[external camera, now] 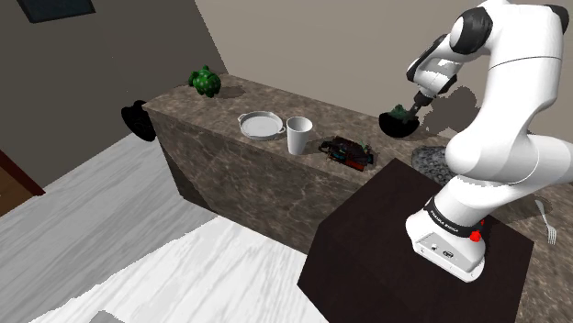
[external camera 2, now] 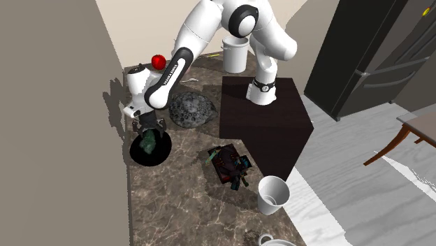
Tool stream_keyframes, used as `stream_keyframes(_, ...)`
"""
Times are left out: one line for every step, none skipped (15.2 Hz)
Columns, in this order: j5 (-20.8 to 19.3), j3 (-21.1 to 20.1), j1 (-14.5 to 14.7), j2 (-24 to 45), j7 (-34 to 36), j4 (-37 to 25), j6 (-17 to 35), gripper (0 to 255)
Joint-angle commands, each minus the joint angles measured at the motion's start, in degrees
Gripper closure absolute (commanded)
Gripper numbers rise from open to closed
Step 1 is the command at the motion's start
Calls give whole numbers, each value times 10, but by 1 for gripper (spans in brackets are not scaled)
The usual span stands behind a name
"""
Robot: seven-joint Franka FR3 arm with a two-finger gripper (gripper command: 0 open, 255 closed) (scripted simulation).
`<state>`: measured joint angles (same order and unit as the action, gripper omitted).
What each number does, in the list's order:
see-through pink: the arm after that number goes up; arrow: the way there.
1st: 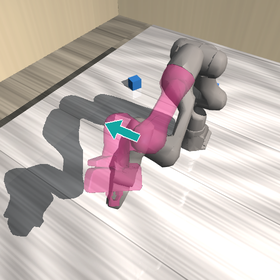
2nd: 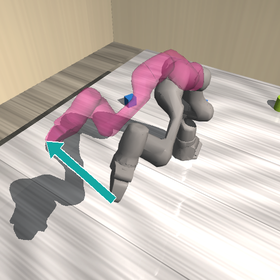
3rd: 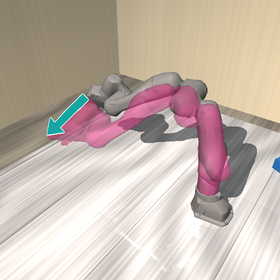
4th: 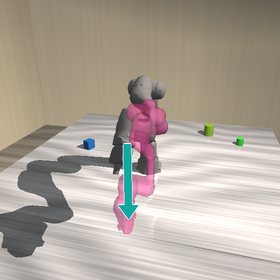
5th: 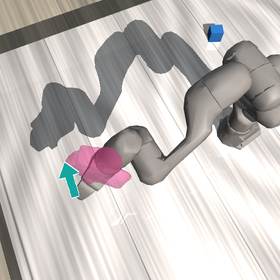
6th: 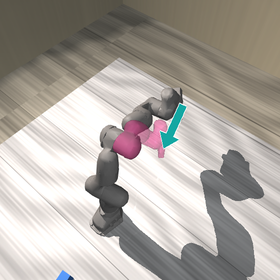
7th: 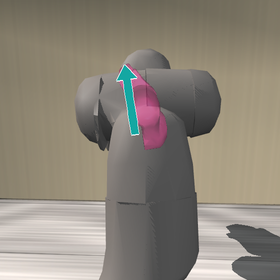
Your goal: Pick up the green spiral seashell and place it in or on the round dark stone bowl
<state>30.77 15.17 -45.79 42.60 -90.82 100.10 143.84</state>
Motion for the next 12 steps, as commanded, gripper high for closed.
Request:
stream_keyframes(-6, 6, 3, -17, 3, 8, -9, 0)
stream_keyframes(-11, 12, 6, -33, 6, 15, -19, 0)
stream_keyframes(-18, 18, 9, -49, 10, 21, -28, 0)
stream_keyframes(-23, 22, 11, -61, 13, 25, -36, 0)
stream_keyframes(-23, 22, 11, -61, 13, 25, -36, 0)
stream_keyframes(-23, 22, 11, -61, 13, 25, -36, 0)
stream_keyframes(-23, 22, 11, -61, 13, 25, -36, 0)
stream_keyframes(-23, 22, 11, -61, 13, 25, -36, 0)
stream_keyframes(-23, 22, 11, -61, 13, 25, -36, 0)
stream_keyframes(-23, 22, 11, -61, 13, 25, -36, 0)
stream_keyframes(-23, 22, 11, -61, 13, 25, -36, 0)
stream_keyframes(-23, 22, 11, -61, 13, 25, -36, 0)
